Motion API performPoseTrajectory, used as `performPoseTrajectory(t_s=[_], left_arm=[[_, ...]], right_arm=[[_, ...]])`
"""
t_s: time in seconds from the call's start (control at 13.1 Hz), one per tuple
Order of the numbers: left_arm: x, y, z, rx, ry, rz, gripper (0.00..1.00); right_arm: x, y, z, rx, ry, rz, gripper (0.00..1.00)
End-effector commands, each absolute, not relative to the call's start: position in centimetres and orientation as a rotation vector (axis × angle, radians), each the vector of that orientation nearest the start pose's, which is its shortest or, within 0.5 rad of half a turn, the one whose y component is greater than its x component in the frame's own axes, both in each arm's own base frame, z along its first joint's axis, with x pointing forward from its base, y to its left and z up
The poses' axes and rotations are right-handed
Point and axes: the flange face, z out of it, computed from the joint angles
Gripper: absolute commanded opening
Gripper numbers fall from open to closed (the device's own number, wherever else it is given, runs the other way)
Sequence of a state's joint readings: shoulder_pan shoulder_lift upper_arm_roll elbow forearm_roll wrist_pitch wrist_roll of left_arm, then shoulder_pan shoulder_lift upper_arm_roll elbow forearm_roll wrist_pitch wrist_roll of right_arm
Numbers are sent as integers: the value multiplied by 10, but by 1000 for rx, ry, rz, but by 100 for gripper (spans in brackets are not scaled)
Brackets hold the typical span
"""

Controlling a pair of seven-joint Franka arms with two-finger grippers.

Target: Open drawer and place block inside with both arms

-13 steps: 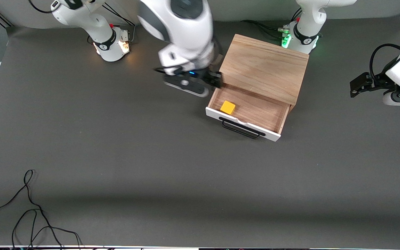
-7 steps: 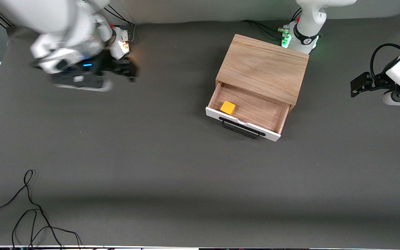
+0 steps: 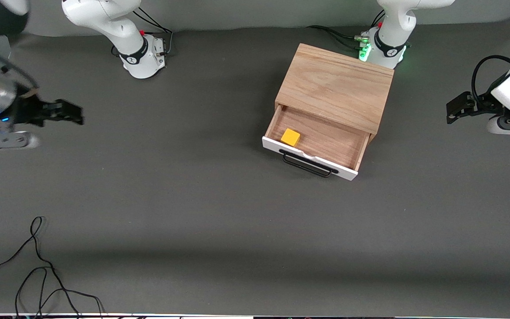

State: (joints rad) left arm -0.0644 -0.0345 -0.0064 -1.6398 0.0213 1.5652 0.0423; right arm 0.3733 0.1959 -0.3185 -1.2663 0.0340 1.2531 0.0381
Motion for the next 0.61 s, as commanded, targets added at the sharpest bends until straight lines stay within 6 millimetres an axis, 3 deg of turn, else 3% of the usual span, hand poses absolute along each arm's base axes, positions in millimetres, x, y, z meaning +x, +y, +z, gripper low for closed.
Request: performPoseTrajectory(t_s=[0.0,0.54], left_arm=[[539,-37,614,-3118,208,67,100],[538,-39,613,-3121,213,72,100]], right_arm=[[578,48,621,-3166,-66,303,99],[580,45,615,-3159,-51,320,99]])
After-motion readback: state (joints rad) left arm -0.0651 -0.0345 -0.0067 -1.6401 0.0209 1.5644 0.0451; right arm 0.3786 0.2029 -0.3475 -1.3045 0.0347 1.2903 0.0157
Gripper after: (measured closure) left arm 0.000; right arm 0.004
